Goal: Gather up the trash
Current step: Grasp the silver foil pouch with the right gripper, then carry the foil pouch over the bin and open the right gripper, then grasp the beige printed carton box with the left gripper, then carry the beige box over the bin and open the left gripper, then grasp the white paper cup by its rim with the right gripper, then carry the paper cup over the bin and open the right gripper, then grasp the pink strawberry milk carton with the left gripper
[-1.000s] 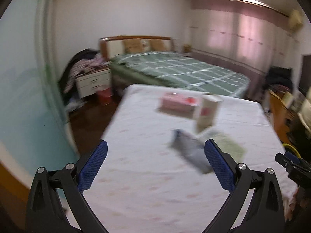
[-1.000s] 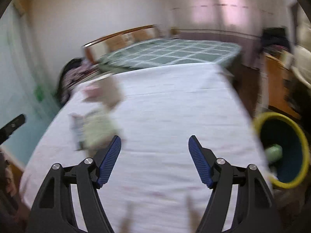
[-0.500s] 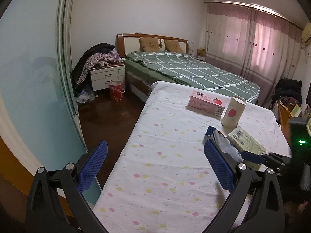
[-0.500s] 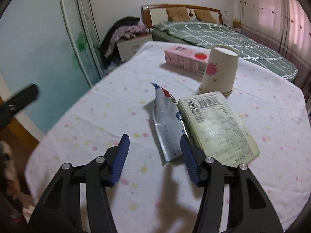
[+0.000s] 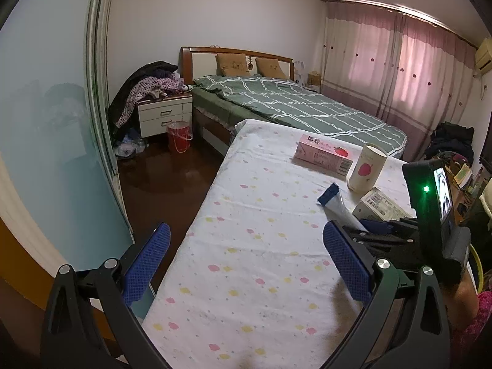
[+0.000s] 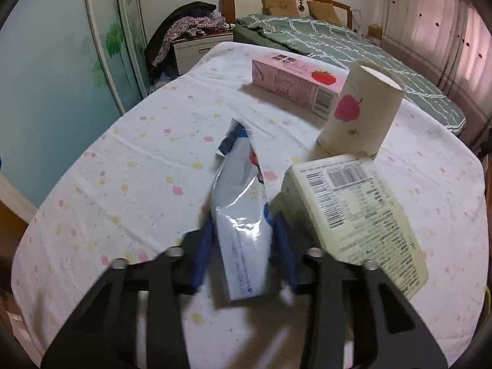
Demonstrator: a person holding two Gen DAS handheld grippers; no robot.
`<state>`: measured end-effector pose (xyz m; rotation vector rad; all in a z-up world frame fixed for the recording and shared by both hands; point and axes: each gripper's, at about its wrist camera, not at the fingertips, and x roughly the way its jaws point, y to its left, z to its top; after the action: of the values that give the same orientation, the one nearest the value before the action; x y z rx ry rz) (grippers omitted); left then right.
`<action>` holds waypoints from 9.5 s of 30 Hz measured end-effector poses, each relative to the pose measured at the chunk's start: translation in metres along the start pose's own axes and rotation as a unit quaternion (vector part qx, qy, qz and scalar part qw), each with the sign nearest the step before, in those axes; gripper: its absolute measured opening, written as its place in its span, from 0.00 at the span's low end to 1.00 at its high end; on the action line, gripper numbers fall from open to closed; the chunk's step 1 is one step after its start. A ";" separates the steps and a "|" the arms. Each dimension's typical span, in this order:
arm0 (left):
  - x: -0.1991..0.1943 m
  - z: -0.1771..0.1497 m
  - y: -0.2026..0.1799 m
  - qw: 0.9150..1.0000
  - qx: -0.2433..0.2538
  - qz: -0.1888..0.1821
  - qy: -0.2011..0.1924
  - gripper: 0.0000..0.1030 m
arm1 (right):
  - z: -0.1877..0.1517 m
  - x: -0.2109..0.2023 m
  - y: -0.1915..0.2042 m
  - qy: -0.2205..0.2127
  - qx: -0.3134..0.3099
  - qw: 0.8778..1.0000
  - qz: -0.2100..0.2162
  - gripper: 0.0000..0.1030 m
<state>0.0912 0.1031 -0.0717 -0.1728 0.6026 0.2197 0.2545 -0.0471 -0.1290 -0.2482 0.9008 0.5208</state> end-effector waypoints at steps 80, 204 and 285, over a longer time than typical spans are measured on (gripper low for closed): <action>0.121 0.008 -0.196 0.984 0.097 -0.077 0.126 0.95 | -0.239 -0.180 -0.335 -0.093 0.472 0.831 -0.281 0.51; 0.134 0.041 -0.043 0.996 -0.008 -0.062 0.070 0.95 | 0.083 0.011 -0.109 -0.077 0.129 0.986 -0.071 0.56; 0.272 0.088 -0.100 0.985 -0.018 0.039 0.167 0.93 | -0.167 -0.186 -0.303 -0.188 0.455 0.820 -0.290 0.76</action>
<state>0.3823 0.0681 -0.1482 -0.2227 0.9407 0.2796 0.2067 -0.4344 -0.0845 0.4470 0.5542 -0.4516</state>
